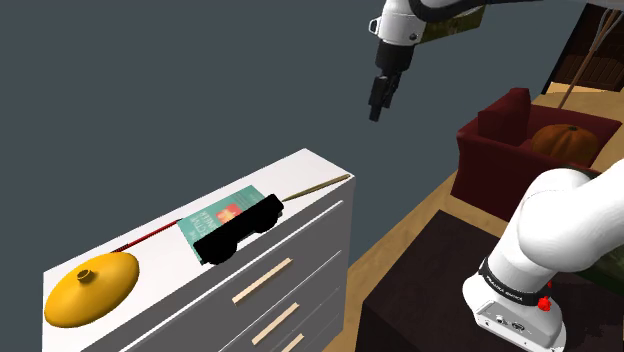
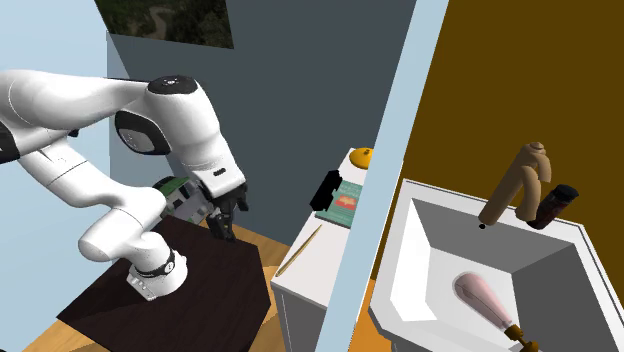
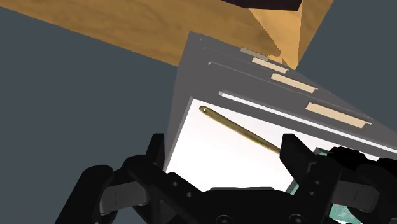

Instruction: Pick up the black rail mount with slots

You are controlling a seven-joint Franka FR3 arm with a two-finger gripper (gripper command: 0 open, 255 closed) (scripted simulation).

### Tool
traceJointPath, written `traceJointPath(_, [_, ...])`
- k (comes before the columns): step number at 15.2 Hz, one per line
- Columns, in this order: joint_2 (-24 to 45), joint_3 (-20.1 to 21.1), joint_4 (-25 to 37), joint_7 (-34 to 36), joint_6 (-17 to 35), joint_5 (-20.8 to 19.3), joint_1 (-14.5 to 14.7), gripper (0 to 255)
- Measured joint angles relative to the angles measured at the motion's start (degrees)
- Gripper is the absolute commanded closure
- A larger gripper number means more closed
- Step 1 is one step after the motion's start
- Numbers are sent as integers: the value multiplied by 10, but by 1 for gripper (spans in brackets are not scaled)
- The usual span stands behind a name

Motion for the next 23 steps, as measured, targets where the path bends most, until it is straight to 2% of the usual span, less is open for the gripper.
traceJointPath(11, [164,68,91,-48,70,-6,64,0])
traceJointPath(23, [348,151,230,-73,103,-61,132,0])
